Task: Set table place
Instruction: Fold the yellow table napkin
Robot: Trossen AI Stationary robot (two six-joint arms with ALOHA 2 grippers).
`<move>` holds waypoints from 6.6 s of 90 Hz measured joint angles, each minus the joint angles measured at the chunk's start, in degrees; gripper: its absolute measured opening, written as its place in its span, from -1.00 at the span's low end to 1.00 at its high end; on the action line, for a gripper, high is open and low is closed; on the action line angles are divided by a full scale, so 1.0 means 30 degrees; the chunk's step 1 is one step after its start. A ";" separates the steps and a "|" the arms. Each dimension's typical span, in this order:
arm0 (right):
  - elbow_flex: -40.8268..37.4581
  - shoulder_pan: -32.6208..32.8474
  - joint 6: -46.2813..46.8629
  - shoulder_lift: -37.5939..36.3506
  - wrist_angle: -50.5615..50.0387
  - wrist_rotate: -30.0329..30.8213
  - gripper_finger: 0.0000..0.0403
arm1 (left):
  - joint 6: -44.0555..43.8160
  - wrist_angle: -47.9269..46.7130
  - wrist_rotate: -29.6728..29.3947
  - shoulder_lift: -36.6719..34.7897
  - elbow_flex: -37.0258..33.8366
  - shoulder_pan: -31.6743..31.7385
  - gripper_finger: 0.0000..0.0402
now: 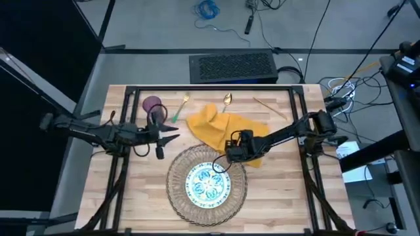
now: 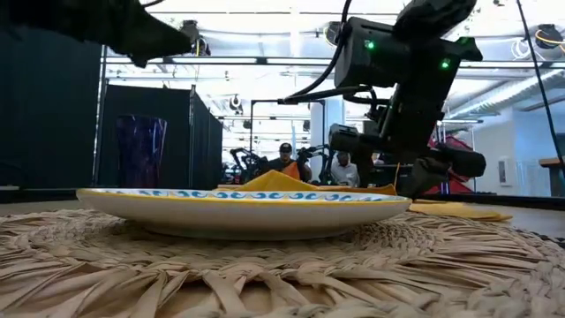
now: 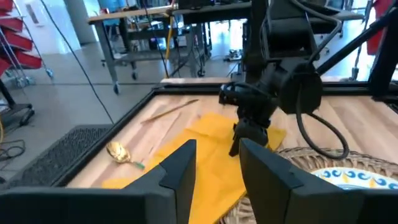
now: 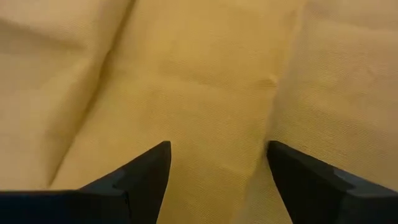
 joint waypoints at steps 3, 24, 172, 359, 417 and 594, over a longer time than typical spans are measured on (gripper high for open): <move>0.0000 0.0000 0.0000 0.0000 -0.0007 -0.0007 0.09 | -0.0020 -0.0012 0.0007 -0.0057 -0.0054 0.0000 -0.46; 0.0000 0.0000 0.0000 0.0000 -0.0160 -0.0117 -0.63 | 0.0060 0.0244 0.0073 -0.0169 -0.0060 -0.0248 -0.46; 0.0007 0.2621 0.2795 -0.4459 -0.3995 0.6497 -1.00 | 0.0688 0.0044 -0.0228 -0.1036 -0.0052 -0.0357 -0.46; -0.1327 0.4845 0.2476 -0.5071 -1.1777 -0.2462 -0.09 | 0.0470 -0.0393 -0.0418 -0.1036 -0.0038 -0.0350 -0.46; -0.5952 -0.1719 -0.4073 -0.5078 -0.4521 -0.1432 -0.28 | -0.1167 -0.0393 -0.1035 -0.1036 -0.0038 -0.0313 -0.46; -0.4102 -0.4699 -1.4969 -0.5727 0.5962 -0.4529 -0.99 | -0.1869 -0.0557 -0.1479 -0.0723 -0.0001 -0.0321 -0.46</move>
